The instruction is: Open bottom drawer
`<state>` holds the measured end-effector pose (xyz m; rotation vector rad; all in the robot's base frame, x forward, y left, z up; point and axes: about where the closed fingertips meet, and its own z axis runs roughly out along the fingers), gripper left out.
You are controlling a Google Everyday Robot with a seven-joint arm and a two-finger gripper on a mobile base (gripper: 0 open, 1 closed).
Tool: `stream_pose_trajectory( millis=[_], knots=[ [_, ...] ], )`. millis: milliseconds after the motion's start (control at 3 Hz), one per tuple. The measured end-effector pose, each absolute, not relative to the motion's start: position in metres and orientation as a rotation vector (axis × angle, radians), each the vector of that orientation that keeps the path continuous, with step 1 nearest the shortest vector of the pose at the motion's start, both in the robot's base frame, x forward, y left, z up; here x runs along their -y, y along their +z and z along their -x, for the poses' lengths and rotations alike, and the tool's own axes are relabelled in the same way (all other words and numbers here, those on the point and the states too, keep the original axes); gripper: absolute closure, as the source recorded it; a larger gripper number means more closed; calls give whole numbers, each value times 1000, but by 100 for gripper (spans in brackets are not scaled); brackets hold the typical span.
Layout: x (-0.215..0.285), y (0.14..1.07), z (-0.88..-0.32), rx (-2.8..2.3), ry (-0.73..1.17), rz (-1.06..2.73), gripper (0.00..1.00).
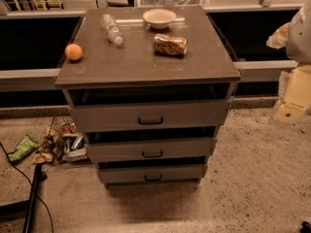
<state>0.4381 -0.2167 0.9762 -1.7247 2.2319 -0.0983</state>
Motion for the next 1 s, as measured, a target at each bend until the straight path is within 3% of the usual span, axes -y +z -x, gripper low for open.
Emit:
stream_pose_trajectory(
  millis=[1000],
  knots=[
    [178, 918, -444, -2170, 66, 1720, 0]
  ],
)
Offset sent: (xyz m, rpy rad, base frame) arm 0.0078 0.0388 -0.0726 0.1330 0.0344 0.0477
